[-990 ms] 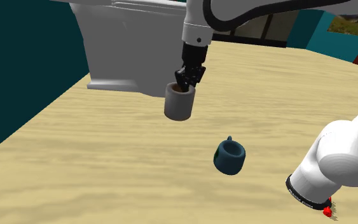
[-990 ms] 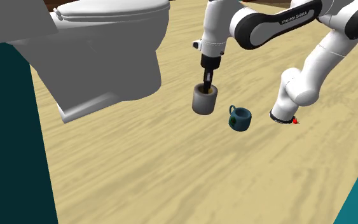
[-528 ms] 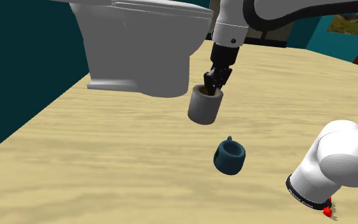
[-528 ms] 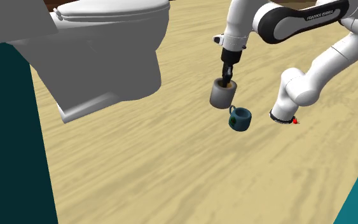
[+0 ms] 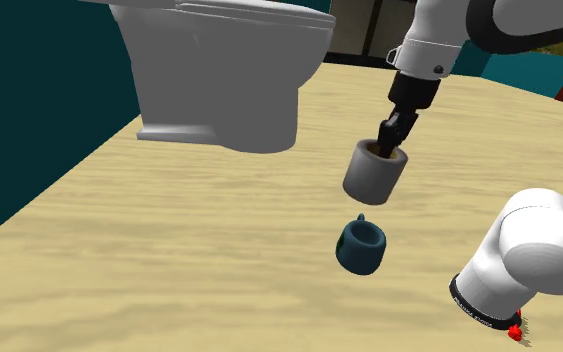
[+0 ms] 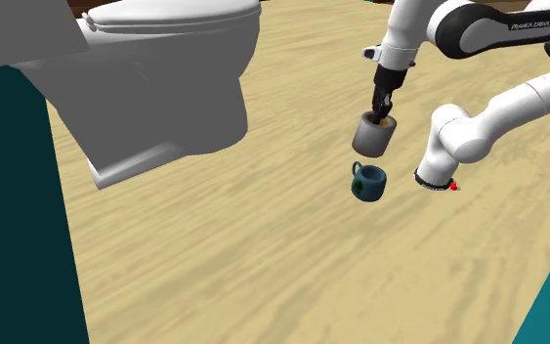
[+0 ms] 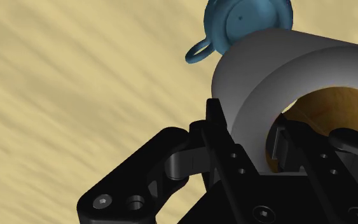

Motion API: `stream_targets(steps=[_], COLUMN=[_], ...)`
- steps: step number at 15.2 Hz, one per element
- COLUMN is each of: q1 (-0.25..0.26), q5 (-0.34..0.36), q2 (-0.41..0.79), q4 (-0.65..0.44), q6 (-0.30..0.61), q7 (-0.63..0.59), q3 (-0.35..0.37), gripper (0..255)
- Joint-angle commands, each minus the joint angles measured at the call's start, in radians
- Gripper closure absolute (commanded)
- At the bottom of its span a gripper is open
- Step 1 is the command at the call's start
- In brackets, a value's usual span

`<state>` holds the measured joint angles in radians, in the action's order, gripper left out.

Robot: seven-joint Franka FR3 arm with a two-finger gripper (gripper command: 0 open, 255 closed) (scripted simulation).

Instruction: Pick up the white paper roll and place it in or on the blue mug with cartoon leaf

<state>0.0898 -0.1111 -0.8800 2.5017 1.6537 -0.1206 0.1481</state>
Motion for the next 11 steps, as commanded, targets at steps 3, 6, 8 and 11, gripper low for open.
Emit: stream_targets(steps=[3, 6, 8, 11], q1=[0.003, 0.006, 0.007, 0.010], q5=[0.006, 0.002, -0.001, -0.006], q2=[-0.078, -0.087, -0.091, -0.096], q4=[0.063, 0.108, 0.137, 0.179], q6=[-0.016, 0.020, 0.044, 0.082], q7=[0.014, 0.015, 0.015, 0.016], q3=[-0.017, -0.013, -0.010, -0.006], gripper=[255, 255, 255, 255])
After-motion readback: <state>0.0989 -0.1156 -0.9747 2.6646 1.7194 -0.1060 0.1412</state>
